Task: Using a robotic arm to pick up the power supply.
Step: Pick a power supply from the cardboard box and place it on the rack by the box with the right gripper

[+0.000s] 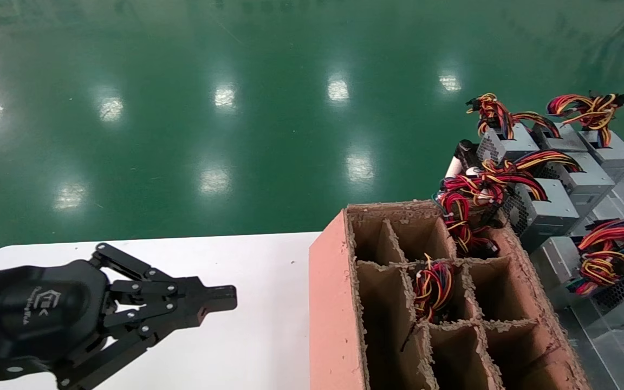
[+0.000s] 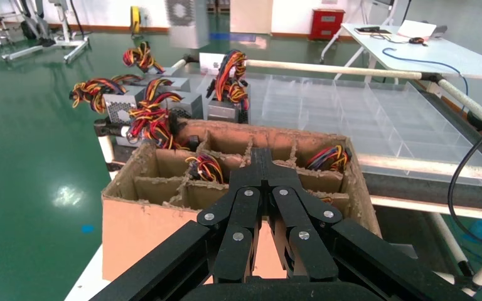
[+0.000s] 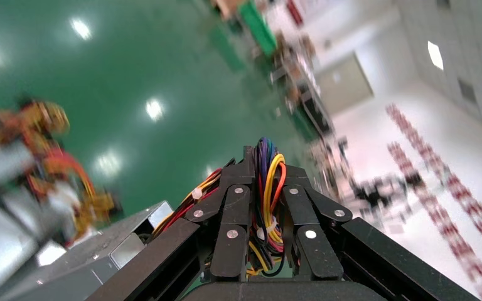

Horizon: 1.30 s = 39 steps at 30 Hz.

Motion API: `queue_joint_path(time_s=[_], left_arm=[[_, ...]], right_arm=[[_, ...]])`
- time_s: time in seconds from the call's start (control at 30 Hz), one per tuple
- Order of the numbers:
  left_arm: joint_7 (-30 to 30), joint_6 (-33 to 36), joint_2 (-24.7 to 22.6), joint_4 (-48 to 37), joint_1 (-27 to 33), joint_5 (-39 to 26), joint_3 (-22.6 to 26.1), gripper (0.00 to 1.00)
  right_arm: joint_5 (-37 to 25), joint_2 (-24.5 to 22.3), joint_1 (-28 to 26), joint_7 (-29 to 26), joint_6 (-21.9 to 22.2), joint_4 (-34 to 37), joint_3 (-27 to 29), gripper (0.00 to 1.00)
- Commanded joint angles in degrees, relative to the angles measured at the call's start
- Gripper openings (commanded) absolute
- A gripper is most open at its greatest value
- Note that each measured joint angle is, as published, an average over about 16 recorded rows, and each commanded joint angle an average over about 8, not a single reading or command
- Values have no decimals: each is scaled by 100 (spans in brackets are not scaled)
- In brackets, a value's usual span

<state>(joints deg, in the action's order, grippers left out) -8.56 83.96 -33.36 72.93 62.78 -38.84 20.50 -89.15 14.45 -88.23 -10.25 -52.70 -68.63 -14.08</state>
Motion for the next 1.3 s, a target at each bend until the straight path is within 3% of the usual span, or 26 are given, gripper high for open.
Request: queue_joint_path(time_s=[0.03,0.27,0.5,1.0,1.3], left_arm=[[0,0,0,0,0,0,0,0],[0,0,0,0,0,0,1,0],[1,-1,0,0,0,1,1,0],[1,-1,1,0,1,2,3,0],[2,-1,1,0,1,2,3,0]], right_arm=[[-115,-179,67,-82,-2,39,-5,0],[13,-594,554,-78,-23,398,-52,0],[409,-727,1051,194,56,627,-96,0],[1164,-485,1672,706,277,584,-90,0],[1230,-375,1910,822,519,584,-109,0]])
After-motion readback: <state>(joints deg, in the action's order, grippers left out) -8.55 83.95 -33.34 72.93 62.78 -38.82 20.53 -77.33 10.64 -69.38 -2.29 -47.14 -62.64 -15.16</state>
